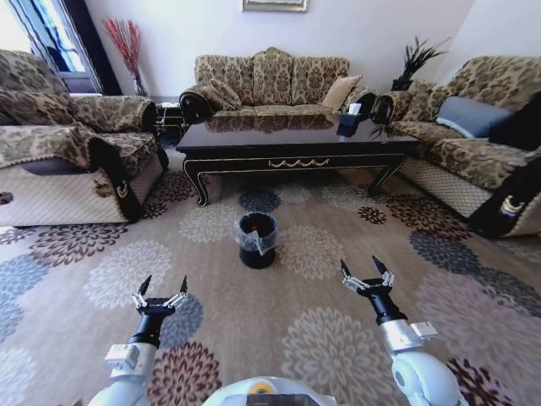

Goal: Move to the front of the table and pick up the trash from the floor, then place it into the trash bin.

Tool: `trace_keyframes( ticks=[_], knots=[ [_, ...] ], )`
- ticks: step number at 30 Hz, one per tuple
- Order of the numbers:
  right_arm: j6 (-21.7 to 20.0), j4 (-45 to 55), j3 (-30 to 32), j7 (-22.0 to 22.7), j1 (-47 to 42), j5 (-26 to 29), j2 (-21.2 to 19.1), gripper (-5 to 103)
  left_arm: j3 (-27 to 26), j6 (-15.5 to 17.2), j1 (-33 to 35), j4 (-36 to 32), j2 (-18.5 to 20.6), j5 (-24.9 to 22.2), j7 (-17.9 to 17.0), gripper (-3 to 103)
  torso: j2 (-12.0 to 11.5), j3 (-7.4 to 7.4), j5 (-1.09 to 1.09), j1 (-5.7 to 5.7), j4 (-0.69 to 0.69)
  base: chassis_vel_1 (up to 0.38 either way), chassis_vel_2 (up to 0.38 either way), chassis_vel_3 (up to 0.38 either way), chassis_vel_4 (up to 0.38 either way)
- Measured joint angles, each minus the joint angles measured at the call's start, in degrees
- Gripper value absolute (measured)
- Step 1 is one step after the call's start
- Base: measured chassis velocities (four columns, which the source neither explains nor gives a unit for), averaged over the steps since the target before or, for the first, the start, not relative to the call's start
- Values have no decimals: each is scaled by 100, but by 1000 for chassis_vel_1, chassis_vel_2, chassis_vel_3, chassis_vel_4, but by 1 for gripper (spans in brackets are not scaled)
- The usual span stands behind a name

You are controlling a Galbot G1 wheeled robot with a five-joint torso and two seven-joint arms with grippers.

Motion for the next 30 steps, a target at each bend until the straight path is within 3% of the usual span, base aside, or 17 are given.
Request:
trace_keyframes(
  ticks=[30],
  knots=[
    [0,0,0,0,0,0,0,100,0,0,-1,0,0,0,0,100,0,0,-1,0,0,279,-277,-276,276]
  ],
)
